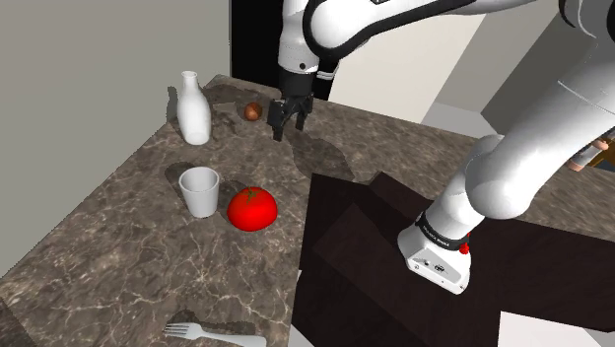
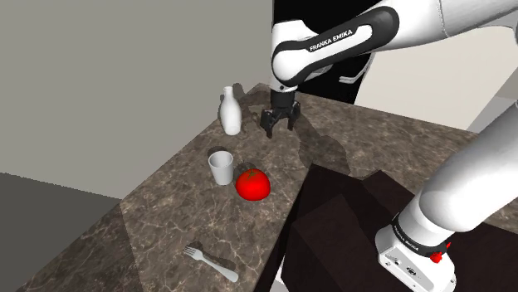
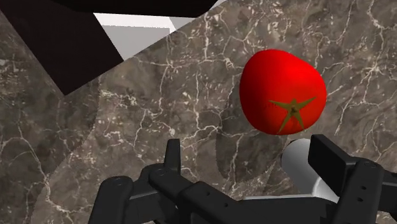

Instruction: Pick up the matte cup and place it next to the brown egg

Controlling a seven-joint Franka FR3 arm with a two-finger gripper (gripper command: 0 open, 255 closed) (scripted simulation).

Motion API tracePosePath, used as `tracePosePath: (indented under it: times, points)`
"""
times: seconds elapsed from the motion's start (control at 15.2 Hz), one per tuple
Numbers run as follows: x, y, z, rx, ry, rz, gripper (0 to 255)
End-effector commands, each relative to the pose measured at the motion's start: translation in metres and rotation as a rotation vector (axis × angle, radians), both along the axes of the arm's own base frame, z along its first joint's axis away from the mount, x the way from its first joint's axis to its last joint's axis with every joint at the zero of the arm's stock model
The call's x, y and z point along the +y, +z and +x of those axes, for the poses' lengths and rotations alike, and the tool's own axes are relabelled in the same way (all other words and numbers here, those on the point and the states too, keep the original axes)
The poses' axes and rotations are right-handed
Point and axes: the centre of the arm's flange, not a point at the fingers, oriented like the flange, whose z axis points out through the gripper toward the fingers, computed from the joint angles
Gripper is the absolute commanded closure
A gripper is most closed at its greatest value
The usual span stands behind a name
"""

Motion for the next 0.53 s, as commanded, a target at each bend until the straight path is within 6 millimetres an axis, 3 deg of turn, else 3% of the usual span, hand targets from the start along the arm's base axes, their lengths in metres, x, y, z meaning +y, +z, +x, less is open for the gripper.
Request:
tracePosePath:
  times: [0.0, 0.46]
  points:
    - [0.018, -0.015, 0.014, -0.005, 0.004, 0.005, 0]
    - [0.077, -0.062, 0.064, -0.02, 0.018, 0.017, 0]
